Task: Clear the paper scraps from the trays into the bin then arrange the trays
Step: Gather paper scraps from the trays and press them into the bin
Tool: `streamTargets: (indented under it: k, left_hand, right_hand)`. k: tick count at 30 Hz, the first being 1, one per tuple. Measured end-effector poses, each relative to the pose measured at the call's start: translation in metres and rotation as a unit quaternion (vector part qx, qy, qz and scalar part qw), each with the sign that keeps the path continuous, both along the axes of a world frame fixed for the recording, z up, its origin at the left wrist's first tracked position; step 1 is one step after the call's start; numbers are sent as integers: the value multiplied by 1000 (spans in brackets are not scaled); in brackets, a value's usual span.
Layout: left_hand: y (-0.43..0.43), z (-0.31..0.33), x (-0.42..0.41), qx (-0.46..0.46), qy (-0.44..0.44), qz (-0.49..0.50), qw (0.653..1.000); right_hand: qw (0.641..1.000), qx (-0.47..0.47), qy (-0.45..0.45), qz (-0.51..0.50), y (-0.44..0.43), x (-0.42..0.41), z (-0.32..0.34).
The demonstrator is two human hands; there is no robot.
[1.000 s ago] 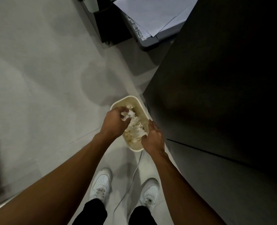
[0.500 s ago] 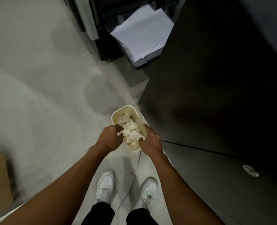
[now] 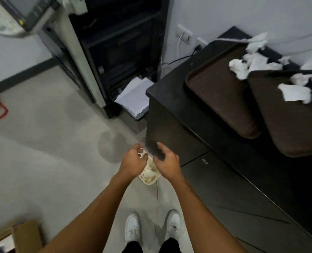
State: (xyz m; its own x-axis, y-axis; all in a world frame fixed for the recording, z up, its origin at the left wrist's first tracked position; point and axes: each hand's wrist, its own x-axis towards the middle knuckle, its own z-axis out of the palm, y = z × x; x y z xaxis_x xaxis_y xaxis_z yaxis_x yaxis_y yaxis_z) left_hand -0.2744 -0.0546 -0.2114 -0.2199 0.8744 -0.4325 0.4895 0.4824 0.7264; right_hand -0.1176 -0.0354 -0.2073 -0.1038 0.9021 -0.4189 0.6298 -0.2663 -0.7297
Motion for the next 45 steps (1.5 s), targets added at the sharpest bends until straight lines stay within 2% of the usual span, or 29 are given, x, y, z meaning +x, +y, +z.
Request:
streamTargets:
  k: [4, 7, 14, 20, 31, 45]
  left_hand:
    - [0, 67, 10, 42, 3, -19, 999]
    - [5, 114, 22, 83, 14, -38, 996]
    - [34, 210, 80, 159, 2, -119, 980]
    - [50, 270, 146, 191, -28, -198, 961]
    - [51, 321, 256, 216, -65, -320, 920]
    - [66, 333, 442, 226, -86, -389, 889]
  right_hand:
    - [992, 52, 81, -79, -17, 12, 70]
    - [983, 103, 101, -111, -23, 30, 116]
    - [965, 192, 80, -158, -19, 91, 203]
    - [949, 226, 52, -213, -19, 157, 262]
    - [903, 274, 22, -331, -57, 269, 304]
    - [861, 303, -3, -409, -65, 442, 308]
